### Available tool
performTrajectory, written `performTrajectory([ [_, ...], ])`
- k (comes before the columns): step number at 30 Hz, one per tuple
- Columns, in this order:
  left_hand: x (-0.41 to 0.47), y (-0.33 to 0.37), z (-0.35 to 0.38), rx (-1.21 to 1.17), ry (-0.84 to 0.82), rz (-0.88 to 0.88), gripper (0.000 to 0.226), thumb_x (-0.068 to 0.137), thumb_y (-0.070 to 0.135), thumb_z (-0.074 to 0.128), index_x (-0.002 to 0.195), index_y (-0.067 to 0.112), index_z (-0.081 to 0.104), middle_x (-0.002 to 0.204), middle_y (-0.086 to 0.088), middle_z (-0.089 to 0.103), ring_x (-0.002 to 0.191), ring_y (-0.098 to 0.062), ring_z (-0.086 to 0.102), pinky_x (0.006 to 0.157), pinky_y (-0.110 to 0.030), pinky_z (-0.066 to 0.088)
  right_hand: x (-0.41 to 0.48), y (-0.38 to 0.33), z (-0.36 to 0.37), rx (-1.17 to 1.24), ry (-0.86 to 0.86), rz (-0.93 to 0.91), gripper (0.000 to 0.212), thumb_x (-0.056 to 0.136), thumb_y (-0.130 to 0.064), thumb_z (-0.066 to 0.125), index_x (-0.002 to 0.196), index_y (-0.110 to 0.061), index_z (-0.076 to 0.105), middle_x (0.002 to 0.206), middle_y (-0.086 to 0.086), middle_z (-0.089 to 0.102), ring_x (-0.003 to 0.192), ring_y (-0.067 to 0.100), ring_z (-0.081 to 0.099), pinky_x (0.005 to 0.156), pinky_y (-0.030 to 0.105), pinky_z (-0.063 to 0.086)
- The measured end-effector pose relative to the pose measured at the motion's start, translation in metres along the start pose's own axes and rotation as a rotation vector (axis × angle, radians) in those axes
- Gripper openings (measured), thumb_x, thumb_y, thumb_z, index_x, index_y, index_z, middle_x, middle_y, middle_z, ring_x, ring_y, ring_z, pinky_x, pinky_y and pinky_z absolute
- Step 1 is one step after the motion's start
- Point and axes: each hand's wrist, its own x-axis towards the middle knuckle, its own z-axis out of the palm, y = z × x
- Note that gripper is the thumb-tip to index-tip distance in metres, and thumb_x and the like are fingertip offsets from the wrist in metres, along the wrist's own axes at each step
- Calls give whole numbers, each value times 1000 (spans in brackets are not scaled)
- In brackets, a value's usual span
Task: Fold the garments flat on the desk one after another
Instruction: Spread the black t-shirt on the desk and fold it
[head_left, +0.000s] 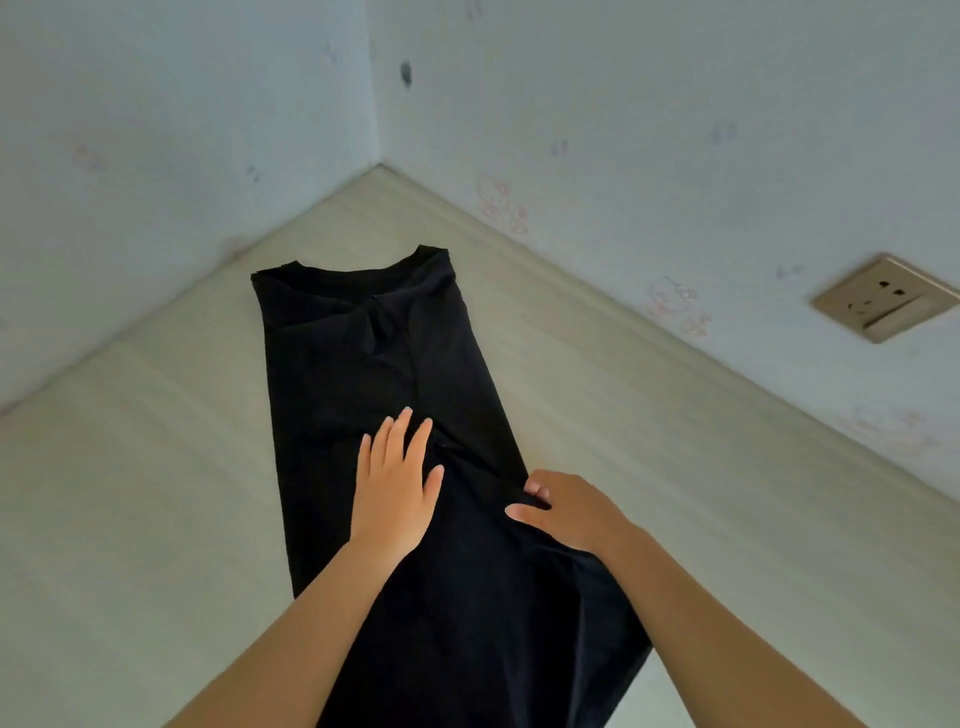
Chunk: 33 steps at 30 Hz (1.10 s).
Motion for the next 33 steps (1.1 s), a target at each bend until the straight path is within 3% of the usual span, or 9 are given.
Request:
performTrajectory([
  [7, -110, 46, 35, 0, -118, 34, 55, 97, 40, 41, 149, 26, 31, 157, 1, 25, 146, -20, 19, 117, -40, 8, -66, 45, 8, -91, -14, 11, 32, 85, -57, 60, 97, -29, 52, 92, -8, 55, 85, 17, 55, 71, 30, 43],
  [13, -180, 87, 50, 44, -211, 201, 52, 92, 46, 34, 143, 38, 38, 157, 2, 25, 143, -19, 24, 113, -41, 22, -134, 51, 23, 78, 201, -125, 34, 82, -11, 54, 112, -28, 58, 79, -11, 56, 73, 11, 57, 59, 20, 41],
  [16, -199, 104, 45, -362, -160, 122, 34, 98, 24, 44, 127, 35, 58, 150, 14, 34, 139, 2, 23, 120, -29, 19, -174, 25, 38, 130, 263, -361, 44, 82, -6, 53, 121, -26, 59, 83, -21, 48, 75, -2, 49, 68, 10, 38],
  [20, -224, 88, 16, -575, 318, -354, 30, 91, -2, 52, 104, 22, 64, 105, 10, 62, 100, -4, 58, 93, -32, 50, -197, 11, 85, 22, 61, -527, 58, 86, -4, 53, 139, -25, 45, 97, -14, 45, 78, 1, 44, 67, 11, 37],
  [24, -255, 65, 5, -412, 180, -295, 26, 89, 8, 60, 112, 21, 58, 110, 10, 55, 104, -14, 56, 91, -28, 47, -190, 34, 118, 22, -205, -452, 56, 90, -15, 59, 143, -25, 42, 130, -3, 50, 115, 13, 52, 97, 30, 46],
  [27, -278, 57, 11, -218, -4, -138, 51, 83, 34, 69, 130, 26, 52, 134, 9, 48, 127, -16, 44, 111, -34, 33, -182, 50, 124, -23, 92, -475, 49, 91, -25, 59, 138, -24, 46, 138, -7, 45, 128, 13, 44, 104, 30, 40],
  [29, -290, 51, 20, 2, -166, -85, 81, 82, 48, 67, 149, 28, 27, 158, 6, 18, 147, -18, 15, 119, -36, 8, -176, 64, 127, -182, 150, -482, 72, 87, -36, 64, 149, -26, 29, 154, -8, 26, 143, 14, 23, 112, 32, 29],
  [31, -299, 39, 29, 170, -257, -57, 102, 80, 45, 71, 154, 30, 2, 160, 5, -8, 149, -20, -4, 118, -38, 2, -171, 73, 137, -383, 73, -455, 99, 81, -43, 70, 154, -27, 5, 161, -10, -3, 148, 13, -2, 118, 36, 14],
  [33, -306, 29, 34, 239, -245, -39, 114, 70, 29, 81, 153, 31, 2, 161, 1, -3, 148, -24, 4, 117, -40, 12, -167, 83, 152, -515, 91, -456, 108, 78, -36, 73, 153, -31, -5, 158, -10, -17, 146, 14, -13, 119, 39, 7],
])
